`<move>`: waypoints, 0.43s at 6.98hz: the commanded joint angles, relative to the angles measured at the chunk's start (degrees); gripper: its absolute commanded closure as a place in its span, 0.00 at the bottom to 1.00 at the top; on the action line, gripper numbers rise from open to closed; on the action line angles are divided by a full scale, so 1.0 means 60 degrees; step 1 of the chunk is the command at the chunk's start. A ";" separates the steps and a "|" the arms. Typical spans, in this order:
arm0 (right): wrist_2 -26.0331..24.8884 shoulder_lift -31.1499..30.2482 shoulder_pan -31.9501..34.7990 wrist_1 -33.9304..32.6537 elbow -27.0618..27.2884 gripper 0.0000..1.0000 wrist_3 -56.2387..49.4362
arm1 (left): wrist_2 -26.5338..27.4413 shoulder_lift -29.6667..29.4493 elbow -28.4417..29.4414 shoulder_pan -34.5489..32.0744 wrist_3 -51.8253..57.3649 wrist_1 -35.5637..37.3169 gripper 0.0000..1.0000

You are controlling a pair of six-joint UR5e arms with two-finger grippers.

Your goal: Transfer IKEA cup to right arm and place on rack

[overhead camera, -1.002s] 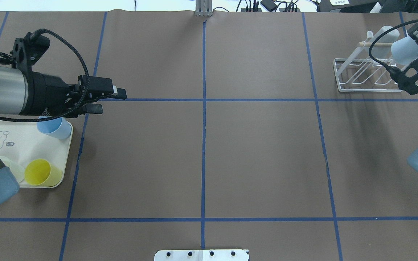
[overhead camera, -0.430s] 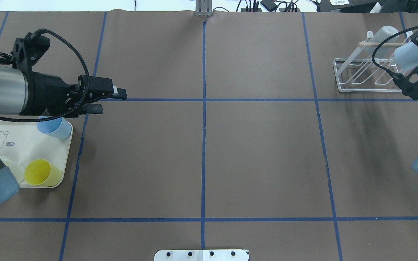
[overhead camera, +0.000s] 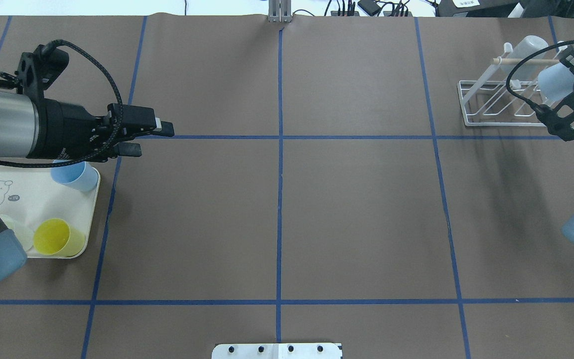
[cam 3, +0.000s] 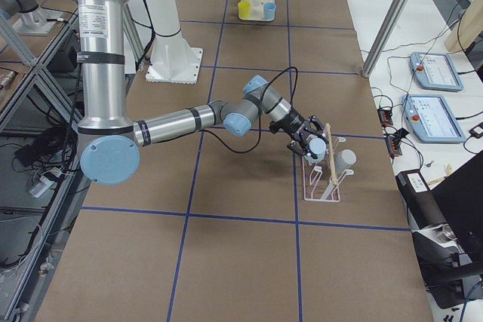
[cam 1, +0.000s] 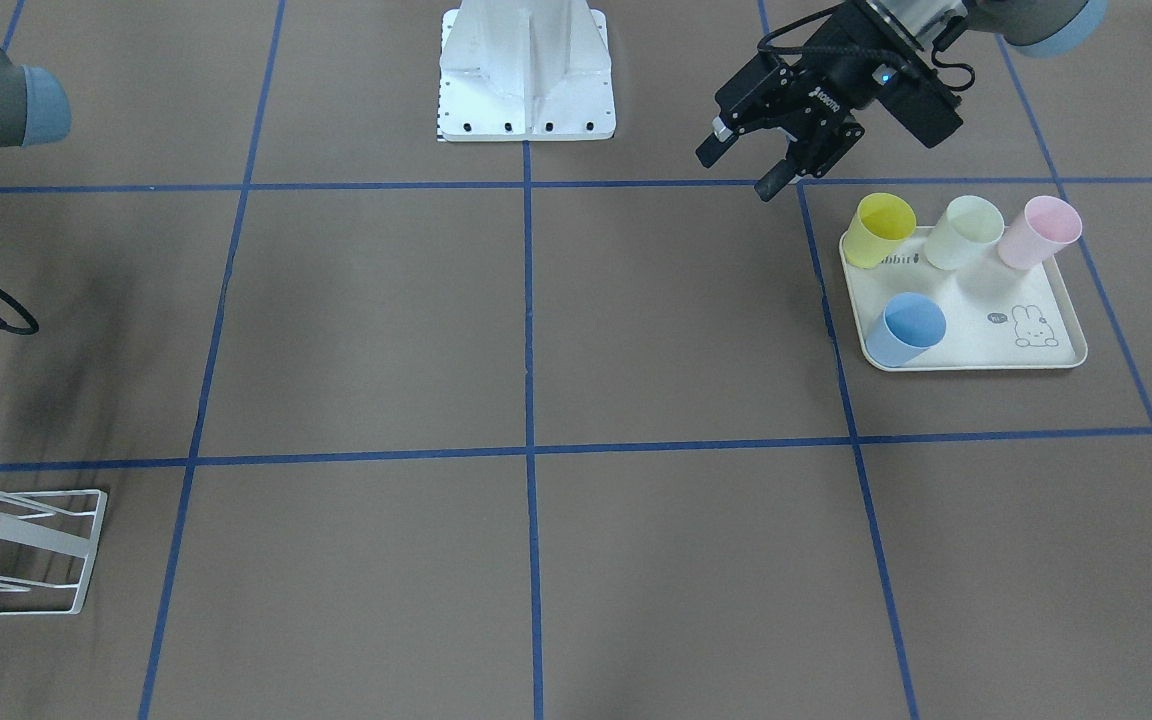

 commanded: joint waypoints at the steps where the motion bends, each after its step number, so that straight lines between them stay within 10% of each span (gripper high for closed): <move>1: 0.0024 0.0166 -0.0060 -0.0011 -0.0247 1.00 -0.0011 | 0.0000 0.0000 0.0005 -0.0014 -0.0020 0.0000 0.00; 3: 0.0024 0.0225 -0.0060 -0.0025 -0.0322 0.78 -0.0011 | 0.0000 0.0014 -0.0010 0.0000 -0.0063 0.0000 0.00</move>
